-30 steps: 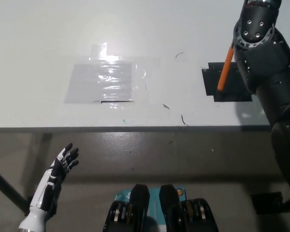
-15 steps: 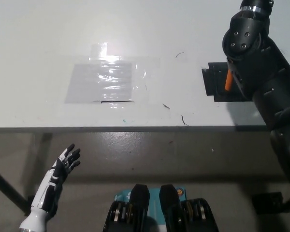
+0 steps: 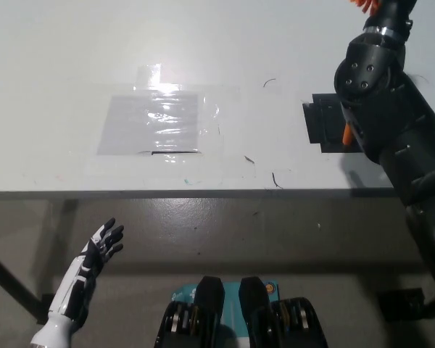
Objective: The robot uses it right hand to pick up an extended orange duster kept in the middle of the desk and presses its handle against the desk to collapse it
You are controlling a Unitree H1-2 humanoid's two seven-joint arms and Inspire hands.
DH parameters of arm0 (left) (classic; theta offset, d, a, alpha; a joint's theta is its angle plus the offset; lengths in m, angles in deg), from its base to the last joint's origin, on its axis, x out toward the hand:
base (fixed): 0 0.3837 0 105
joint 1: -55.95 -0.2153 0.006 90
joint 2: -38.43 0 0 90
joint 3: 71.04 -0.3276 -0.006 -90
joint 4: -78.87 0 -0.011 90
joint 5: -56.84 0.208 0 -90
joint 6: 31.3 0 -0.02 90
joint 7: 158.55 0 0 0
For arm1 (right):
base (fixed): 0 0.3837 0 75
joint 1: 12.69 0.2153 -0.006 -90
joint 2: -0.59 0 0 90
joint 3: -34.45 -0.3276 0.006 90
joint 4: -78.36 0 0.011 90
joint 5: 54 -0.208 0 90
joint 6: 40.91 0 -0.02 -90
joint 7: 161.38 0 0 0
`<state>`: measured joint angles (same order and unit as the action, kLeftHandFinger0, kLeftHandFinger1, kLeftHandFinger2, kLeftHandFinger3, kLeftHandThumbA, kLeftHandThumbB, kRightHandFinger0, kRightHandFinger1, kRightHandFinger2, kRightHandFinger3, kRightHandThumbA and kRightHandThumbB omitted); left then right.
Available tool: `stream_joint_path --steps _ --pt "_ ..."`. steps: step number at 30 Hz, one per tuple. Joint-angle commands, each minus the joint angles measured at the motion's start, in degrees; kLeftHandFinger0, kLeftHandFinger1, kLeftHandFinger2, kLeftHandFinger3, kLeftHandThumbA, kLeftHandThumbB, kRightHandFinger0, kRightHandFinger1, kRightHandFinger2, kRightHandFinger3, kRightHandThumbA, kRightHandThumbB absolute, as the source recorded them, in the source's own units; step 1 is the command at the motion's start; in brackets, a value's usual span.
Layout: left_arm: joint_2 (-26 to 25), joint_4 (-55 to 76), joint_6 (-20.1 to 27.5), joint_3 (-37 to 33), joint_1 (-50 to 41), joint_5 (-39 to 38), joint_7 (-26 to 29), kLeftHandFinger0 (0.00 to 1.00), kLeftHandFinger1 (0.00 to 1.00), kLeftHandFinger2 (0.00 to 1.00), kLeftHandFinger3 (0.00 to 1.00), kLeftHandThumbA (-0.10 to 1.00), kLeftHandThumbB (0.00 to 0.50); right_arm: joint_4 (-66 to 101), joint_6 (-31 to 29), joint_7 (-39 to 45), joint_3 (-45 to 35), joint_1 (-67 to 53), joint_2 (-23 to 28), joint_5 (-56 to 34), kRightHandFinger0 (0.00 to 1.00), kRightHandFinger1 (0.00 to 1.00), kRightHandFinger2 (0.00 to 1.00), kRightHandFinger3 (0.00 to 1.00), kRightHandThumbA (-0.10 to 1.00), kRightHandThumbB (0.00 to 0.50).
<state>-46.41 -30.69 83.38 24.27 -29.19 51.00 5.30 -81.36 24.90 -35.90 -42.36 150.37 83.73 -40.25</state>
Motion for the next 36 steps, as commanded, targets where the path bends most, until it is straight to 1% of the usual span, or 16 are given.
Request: stream_joint_path --steps 1,5,6,7,14,18,21,25,26,27,29,32,33,34,35,36 --pt "-0.6 1.8 2.3 -0.1 0.1 0.1 -0.7 1.00 1.00 1.00 1.00 1.00 0.300 0.8 -2.7 -2.9 0.8 0.4 0.0 -0.4 0.00 0.00 0.47 0.63 -0.10 0.073" --pt "-0.5 1.9 2.3 -0.1 0.1 0.1 -0.7 1.00 1.00 1.00 1.00 1.00 0.299 0.7 -2.7 -3.0 1.0 0.2 0.0 -0.6 0.00 0.00 0.48 0.64 -0.10 0.071" --pt "-0.4 2.2 2.3 -0.1 -0.1 0.3 -0.7 1.00 1.00 1.00 1.00 1.00 0.292 -1.2 -2.7 -4.0 1.6 -2.5 -1.5 0.0 0.00 0.00 0.47 0.56 -0.10 0.086" --pt "-0.4 2.1 2.3 0.0 0.0 0.2 -0.7 1.00 1.00 1.00 1.00 1.00 0.287 -2.5 -2.7 -3.3 1.1 -3.2 -2.2 -0.3 0.00 0.00 0.48 0.52 -0.10 0.081" --pt "-0.7 1.9 2.3 0.2 0.8 0.1 -0.6 1.00 1.00 1.00 1.00 1.00 0.298 -4.6 -2.7 -0.9 -0.3 -7.3 -4.8 -2.1 0.00 0.03 0.53 0.58 -0.10 0.086" --pt "-0.8 1.9 2.3 0.2 0.8 0.0 -0.7 1.00 1.00 1.00 1.00 1.00 0.293 -5.3 -2.7 0.1 -0.5 -8.7 -5.4 -2.1 0.00 0.02 0.50 0.55 -0.10 0.076" --pt "-1.0 2.1 2.3 0.3 0.5 0.0 -0.8 1.00 1.00 1.00 1.00 1.00 0.292 -9.2 -2.7 6.6 -1.4 -11.3 -6.4 -2.7 0.00 0.10 0.57 0.64 -0.10 0.081" --pt "-1.1 2.1 2.3 0.3 0.6 0.2 -0.7 1.00 1.00 1.00 1.00 1.00 0.291 -10.2 -2.7 9.1 -2.7 -11.5 -6.5 -3.0 0.00 0.13 0.57 0.62 -0.10 0.082" --pt "-1.1 2.5 2.3 0.3 0.4 0.2 -0.7 1.00 1.00 1.00 1.00 1.00 0.290 -13.0 1.2 15.3 -2.8 -12.9 -6.0 -2.6 0.00 0.19 0.65 0.70 -0.10 0.095" --pt "-1.0 2.5 2.3 0.4 0.4 -0.1 -0.9 1.00 1.00 1.00 1.00 1.00 0.288 -13.2 2.1 16.1 -3.3 -13.2 -6.0 -2.9 0.00 0.22 0.70 0.72 -0.10 0.093" --pt "-1.0 2.4 2.3 0.5 0.6 -0.3 -0.9 1.00 1.00 1.00 1.00 1.00 0.287 -13.5 3.5 16.8 -3.5 -13.7 -5.8 -2.8 0.00 0.30 0.81 0.84 -0.10 0.082" --pt "-1.0 2.3 2.3 0.5 0.6 -0.2 -0.8 1.00 1.00 1.00 1.00 1.00 0.291 -13.7 4.3 17.4 -3.8 -13.9 -5.7 -2.5 0.00 0.37 0.84 0.92 -0.10 0.087" --pt "-1.1 2.5 2.3 0.6 0.6 0.1 -0.5 1.00 1.00 1.00 1.00 1.00 0.293 -14.0 7.0 18.7 -4.0 -14.4 -5.4 -2.5 0.00 0.39 0.85 0.92 -0.10 0.088" --pt "-1.0 2.4 2.3 0.6 0.7 0.0 -0.7 1.00 1.00 1.00 1.00 1.00 0.292 -14.0 7.3 19.6 -4.7 -14.8 -5.3 -3.2 0.01 0.32 0.71 0.77 -0.10 0.093" --pt "-1.0 2.3 2.3 0.7 0.7 -0.1 -0.7 1.00 1.00 1.00 1.00 1.00 0.288 -14.1 8.6 19.8 -5.2 -15.3 -5.2 -3.5 0.00 0.26 0.64 0.71 -0.10 0.105" --pt "-1.0 2.2 2.3 0.7 0.7 -0.2 -0.8 1.00 1.00 1.00 1.00 1.00 0.288 -14.2 8.9 19.8 -5.3 -15.5 -5.2 -3.3 0.00 0.26 0.64 0.70 -0.10 0.106"
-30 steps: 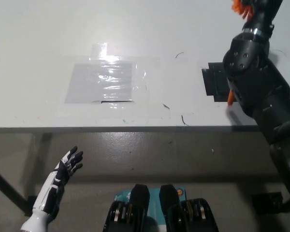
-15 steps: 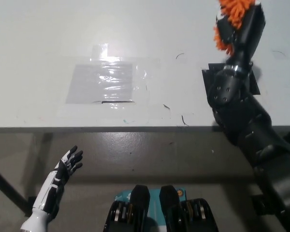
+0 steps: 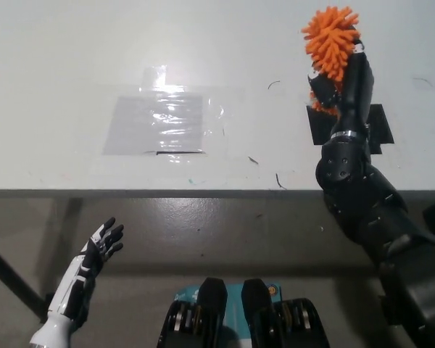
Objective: The robot uses it right hand to pick up an extended orange duster kept in the middle of the desk and presses its handle against the desk to collapse it
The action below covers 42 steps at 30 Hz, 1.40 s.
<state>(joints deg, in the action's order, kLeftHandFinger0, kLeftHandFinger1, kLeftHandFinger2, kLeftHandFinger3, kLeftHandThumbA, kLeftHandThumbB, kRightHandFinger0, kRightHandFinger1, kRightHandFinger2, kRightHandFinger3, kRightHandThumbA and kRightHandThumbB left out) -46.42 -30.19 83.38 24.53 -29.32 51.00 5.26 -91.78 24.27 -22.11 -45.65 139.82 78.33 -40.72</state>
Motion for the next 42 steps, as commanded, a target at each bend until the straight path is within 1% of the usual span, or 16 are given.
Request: stream_joint_path --steps 1,5,6,9,12,13,15,21,26,28,30,31,33,36,39,42 --pt "-1.0 1.7 2.2 0.4 0.9 -0.2 -0.7 1.00 1.00 1.00 1.00 1.00 0.288 -3.7 9.5 6.0 -2.2 -4.9 0.2 -2.7 0.00 0.26 0.64 0.70 -0.10 0.106" --pt "-1.1 1.7 2.2 0.6 0.9 0.1 -0.5 1.00 1.00 1.00 1.00 1.00 0.294 -3.9 10.3 7.1 -2.9 -6.7 0.3 -2.6 0.00 0.27 0.69 0.70 -0.10 0.113" --pt "-1.1 1.8 2.2 0.5 0.8 0.1 -0.6 1.00 1.00 1.00 1.00 1.00 0.294 -3.9 10.7 7.4 -2.9 -6.8 0.4 -2.3 0.00 0.28 0.66 0.67 -0.10 0.109" --pt "-0.9 1.9 2.2 0.6 0.8 -0.1 -0.6 1.00 1.00 1.00 1.00 1.00 0.291 -3.8 11.3 7.5 -3.3 -6.0 0.4 -2.2 0.00 0.12 0.48 0.47 -0.10 0.115" --pt "-0.9 1.9 2.2 0.7 0.8 -0.1 -0.6 1.00 1.00 1.00 1.00 1.00 0.291 -3.8 11.3 7.6 -3.4 -6.0 0.4 -2.1 0.00 0.11 0.47 0.47 -0.10 0.112" --pt "-1.2 1.9 2.2 0.9 0.9 -0.5 -0.8 1.00 1.00 1.00 1.00 1.00 0.291 -3.3 8.2 6.5 -3.1 -3.0 1.6 -1.6 0.00 0.14 0.55 0.51 -0.10 0.116" --pt "-1.6 1.7 2.2 1.1 0.9 -0.7 -1.0 1.00 1.00 1.00 1.00 1.00 0.294 -2.7 6.3 5.9 -3.1 1.3 3.0 -1.3 0.00 0.32 0.79 0.78 -0.10 0.113" --pt "-1.6 2.0 2.2 1.3 0.8 0.0 -0.4 1.00 1.00 1.00 1.00 1.00 0.278 -0.6 2.1 2.1 2.1 10.2 6.6 4.6 0.00 0.30 0.71 0.79 -0.10 0.113" --pt "-1.6 2.3 2.2 1.2 0.3 0.1 -0.3 1.00 1.00 1.00 1.00 1.00 0.274 0.0 0.3 1.8 8.0 13.7 8.9 8.6 0.00 0.33 0.74 0.83 -0.10 0.121" --pt "-1.7 2.2 2.2 1.2 0.0 -0.2 -0.8 1.00 1.00 1.00 1.00 1.00 0.279 0.3 1.2 3.3 13.0 17.1 11.1 12.7 0.00 0.27 0.71 0.69 -0.10 0.128" --pt "-1.7 2.4 2.2 1.1 0.0 0.2 -0.4 1.00 1.00 1.00 1.00 1.00 0.282 0.3 2.2 3.4 16.8 18.7 12.4 15.0 0.00 0.27 0.73 0.71 -0.10 0.156" --pt "-1.8 2.5 2.2 1.0 0.0 0.2 -0.5 1.00 1.00 1.00 1.00 1.00 0.283 0.1 3.5 4.7 18.5 19.6 13.0 15.9 0.00 0.28 0.74 0.70 -0.10 0.121" --pt "-1.8 2.5 2.2 1.1 0.1 -0.1 -0.6 1.00 1.00 1.00 1.00 1.00 0.280 -0.2 3.0 5.6 21.8 20.4 14.0 17.8 0.00 0.30 0.74 0.63 -0.10 0.119" --pt "-2.0 2.3 2.2 1.2 0.3 -0.2 -0.9 1.00 1.00 0.99 1.00 1.00 0.287 -0.7 3.6 3.9 28.4 20.4 15.0 22.5 0.00 0.22 0.62 0.43 -0.10 0.170" --pt "-2.1 2.4 2.2 0.9 0.5 0.1 -0.7 1.00 1.00 0.99 1.00 1.00 0.292 -0.9 3.6 4.2 30.8 19.4 15.0 23.1 0.00 0.22 0.63 0.41 -0.10 0.147" --pt "-2.1 2.3 2.2 0.6 0.6 -0.2 -0.6 1.00 1.00 0.98 1.00 1.00 0.300 -1.1 3.6 4.3 34.4 17.7 14.5 25.7 0.00 0.19 0.56 0.39 -0.10 0.197"
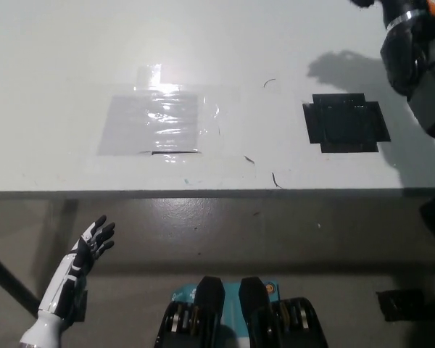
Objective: The robot uses it right hand to pick up an extended orange duster kept in the middle of the desk and presses its handle against the desk to collapse it
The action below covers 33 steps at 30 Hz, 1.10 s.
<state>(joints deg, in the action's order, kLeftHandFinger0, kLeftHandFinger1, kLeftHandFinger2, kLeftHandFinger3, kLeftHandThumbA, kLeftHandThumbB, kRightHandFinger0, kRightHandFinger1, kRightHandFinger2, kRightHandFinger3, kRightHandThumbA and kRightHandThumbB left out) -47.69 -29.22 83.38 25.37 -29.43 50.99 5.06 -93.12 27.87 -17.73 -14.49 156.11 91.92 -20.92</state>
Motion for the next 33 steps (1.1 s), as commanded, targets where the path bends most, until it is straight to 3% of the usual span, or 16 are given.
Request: stream_joint_path --steps 1,2,5,8,10,11,13,15,16,19,20,22,30,33 --pt "-0.9 1.3 2.2 -0.2 0.7 -0.2 -0.3 1.00 1.00 0.98 1.00 1.00 0.301 0.2 0.1 0.0 3.8 1.2 0.8 6.2 0.00 0.14 0.49 0.36 -0.10 0.206" --pt "-0.8 1.5 2.2 -0.1 0.8 -0.2 -0.5 1.00 1.00 0.98 1.00 1.00 0.282 0.0 -0.7 0.6 4.5 0.1 0.3 6.6 0.00 0.09 0.45 0.34 -0.10 0.212" --pt "-0.9 1.5 2.2 -0.1 1.0 -0.3 -0.9 1.00 1.00 0.97 1.00 1.00 0.282 -0.2 -0.3 2.5 4.6 -1.3 -0.5 6.1 0.00 0.10 0.47 0.37 -0.10 0.197" --pt "-0.9 1.6 2.2 0.0 1.2 -0.3 -0.8 1.00 1.00 0.97 1.00 1.00 0.278 -0.3 -0.6 3.1 4.2 -2.5 -1.0 6.1 0.00 0.03 0.45 0.41 -0.10 0.219" --pt "-1.0 1.7 2.2 -0.1 1.2 -0.2 -0.6 1.00 1.00 0.97 1.00 1.00 0.281 -0.5 0.2 6.0 2.6 -3.3 -1.7 4.7 0.00 0.05 0.47 0.43 -0.10 0.205" --pt "-1.0 1.5 2.2 0.0 1.2 -0.4 -0.7 1.00 1.00 0.97 1.00 1.00 0.281 -0.7 1.1 8.4 1.9 -3.7 -2.1 4.1 0.00 0.06 0.47 0.47 -0.10 0.172" --pt "-0.9 1.6 2.2 0.0 1.0 -0.4 -0.6 1.00 1.00 0.97 1.00 1.00 0.279 -1.2 3.2 15.1 0.9 -4.1 -2.7 3.3 0.08 0.15 0.43 0.45 -0.10 0.130" --pt "-0.9 1.7 2.2 0.0 1.0 -0.3 -0.6 1.00 1.00 0.97 1.00 1.00 0.280 -1.3 4.2 16.8 0.0 -4.4 -2.8 3.0 0.01 0.12 0.38 0.43 -0.10 0.158" --pt "-1.0 1.6 2.2 0.0 1.2 -0.1 -0.5 1.00 1.00 0.96 1.00 1.00 0.279 -1.5 6.0 18.6 -1.1 -4.5 -3.1 2.2 0.12 0.26 0.51 0.49 -0.10 0.187" --pt "-1.0 1.6 2.2 0.0 1.2 -0.1 -0.5 1.00 1.00 0.96 1.00 1.00 0.277 -1.3 6.4 19.2 -1.9 -4.5 -3.1 2.6 0.11 0.26 0.45 0.44 -0.10 0.193" --pt "-1.0 1.5 2.2 0.1 1.1 -0.5 -0.7 1.00 1.00 0.96 1.00 1.00 0.278 -2.1 11.1 35.0 -3.3 -1.9 -2.9 0.8 1.00 1.00 1.00 1.00 0.65 0.480" --pt "-1.1 1.6 2.2 0.1 1.3 -0.3 -0.8 1.00 1.00 0.96 1.00 1.00 0.266 -2.0 11.6 38.0 -4.9 -0.7 -2.6 -0.6 1.00 1.00 1.00 1.00 0.71 0.500" --pt "-0.9 1.6 2.2 0.2 1.0 -0.3 -0.9 1.00 1.00 0.96 1.00 1.00 0.253 -1.2 12.5 43.9 -9.4 2.5 -1.8 -3.2 1.00 1.00 1.00 1.00 0.72 0.500" --pt "-0.9 1.7 2.2 0.1 0.9 0.1 -0.1 1.00 1.00 0.95 1.00 1.00 0.273 -0.5 12.4 46.8 -11.5 4.5 -0.9 -4.1 1.00 1.00 1.00 1.00 0.71 0.500"
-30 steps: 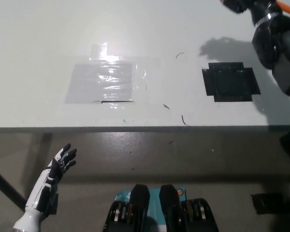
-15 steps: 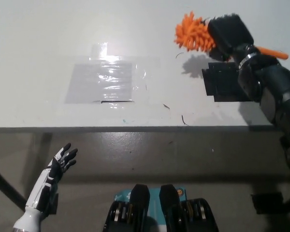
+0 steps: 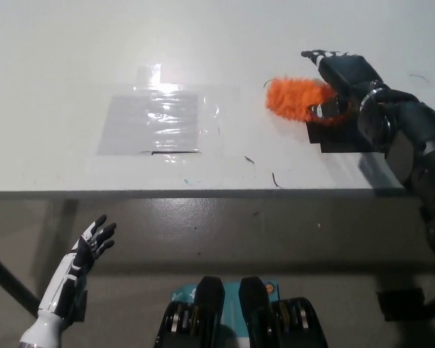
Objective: The robot uses it right hand to pick up an extended orange duster kept in the middle of the desk and presses its handle against the desk to collapse it
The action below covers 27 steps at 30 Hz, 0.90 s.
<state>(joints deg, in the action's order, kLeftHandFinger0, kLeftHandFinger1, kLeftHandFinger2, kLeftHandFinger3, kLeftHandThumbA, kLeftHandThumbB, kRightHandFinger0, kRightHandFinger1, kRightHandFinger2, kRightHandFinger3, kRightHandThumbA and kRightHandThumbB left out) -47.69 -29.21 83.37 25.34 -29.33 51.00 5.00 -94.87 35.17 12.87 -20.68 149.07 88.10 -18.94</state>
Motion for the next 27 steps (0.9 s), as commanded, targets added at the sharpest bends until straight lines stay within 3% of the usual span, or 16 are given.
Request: stream_joint_path --steps 1,7,8,9,12,13,14,17,18,19,20,23,24,25,27 --pt "-0.9 1.6 2.3 0.2 0.7 -0.2 -0.3 1.00 1.00 0.96 1.00 1.00 0.277 1.4 5.2 17.8 -6.6 12.3 3.3 -7.2 1.00 1.00 1.00 1.00 0.67 0.500" --pt "-1.4 1.7 2.3 -0.1 0.7 -0.2 -0.1 1.00 1.00 0.97 1.00 1.00 0.298 3.1 3.9 26.8 -15.2 16.0 5.9 -14.4 1.00 1.00 1.00 1.00 0.60 0.500" --pt "-1.4 1.9 2.3 0.2 0.6 -0.5 -0.4 1.00 1.00 0.97 1.00 1.00 0.280 4.5 4.9 32.8 -19.5 17.1 7.0 -18.9 1.00 1.00 1.00 1.00 0.49 0.498" --pt "-1.4 2.0 2.3 0.2 0.5 -0.5 -0.4 1.00 1.00 0.97 1.00 1.00 0.279 5.4 4.0 36.8 -22.2 17.6 7.9 -21.6 1.00 1.00 1.00 1.00 0.49 0.485" --pt "-1.4 2.0 2.3 0.2 0.5 -0.5 -0.4 1.00 1.00 0.97 1.00 1.00 0.279 5.5 4.1 37.3 -23.2 17.6 7.9 -21.0 1.00 1.00 1.00 1.00 0.49 0.489" --pt "-1.5 2.0 2.3 0.2 0.6 -0.3 -0.5 1.00 1.00 0.97 1.00 1.00 0.268 9.5 5.5 40.3 -27.1 17.7 9.3 -25.8 1.00 1.00 1.00 1.00 0.66 0.498" --pt "-1.5 1.9 2.3 0.3 0.7 0.0 -0.5 1.00 1.00 0.97 1.00 1.00 0.264 15.5 7.6 44.7 -32.6 17.9 11.3 -33.2 1.00 1.00 1.00 1.00 0.73 0.500" --pt "-1.5 1.9 2.3 0.3 0.7 0.0 -0.5 1.00 1.00 0.97 1.00 1.00 0.263 16.2 8.1 45.3 -33.8 17.6 11.2 -32.6 1.00 1.00 1.00 1.00 0.74 0.500" --pt "-1.3 1.4 2.3 0.3 0.9 -1.0 -0.7 1.00 1.00 0.96 1.00 1.00 0.277 39.6 17.7 43.2 -39.5 13.7 13.1 -42.9 1.00 1.00 1.00 1.00 0.85 0.500" --pt "-1.2 1.2 2.3 0.3 1.0 -1.1 -0.8 1.00 1.00 0.97 1.00 1.00 0.278 46.6 18.9 41.3 -41.2 12.2 13.3 -44.8 1.00 1.00 1.00 1.00 0.91 0.500" --pt "-1.2 1.1 2.3 0.3 1.0 -1.1 -0.8 1.00 1.00 0.99 1.00 1.00 0.279 50.2 18.5 40.2 -41.5 11.5 13.4 -45.4 1.00 1.00 1.00 1.00 1.00 0.466" --pt "-1.2 1.0 2.3 0.2 1.1 -1.0 -0.9 1.00 1.00 0.99 1.00 1.00 0.279 55.1 18.7 39.4 -42.5 10.3 13.4 -45.7 1.00 1.00 1.00 1.00 1.00 0.468" --pt "-1.3 0.8 2.3 0.5 1.2 -1.1 -0.7 1.00 1.00 1.00 1.00 1.00 0.290 73.9 18.9 33.2 -43.4 5.0 14.5 -45.4 1.00 1.00 1.00 1.00 1.00 0.467" --pt "-1.3 0.8 2.3 0.5 1.2 -1.1 -0.7 1.00 1.00 1.00 1.00 1.00 0.290 74.1 19.1 33.3 -43.6 5.0 14.4 -45.3 1.00 1.00 1.00 1.00 1.00 0.467" --pt "-1.3 0.7 2.3 0.6 1.4 -1.4 -0.8 1.00 1.00 1.00 1.00 1.00 0.312 89.6 16.4 28.2 -43.9 -2.4 14.2 -43.2 1.00 1.00 1.00 1.00 1.00 0.476"
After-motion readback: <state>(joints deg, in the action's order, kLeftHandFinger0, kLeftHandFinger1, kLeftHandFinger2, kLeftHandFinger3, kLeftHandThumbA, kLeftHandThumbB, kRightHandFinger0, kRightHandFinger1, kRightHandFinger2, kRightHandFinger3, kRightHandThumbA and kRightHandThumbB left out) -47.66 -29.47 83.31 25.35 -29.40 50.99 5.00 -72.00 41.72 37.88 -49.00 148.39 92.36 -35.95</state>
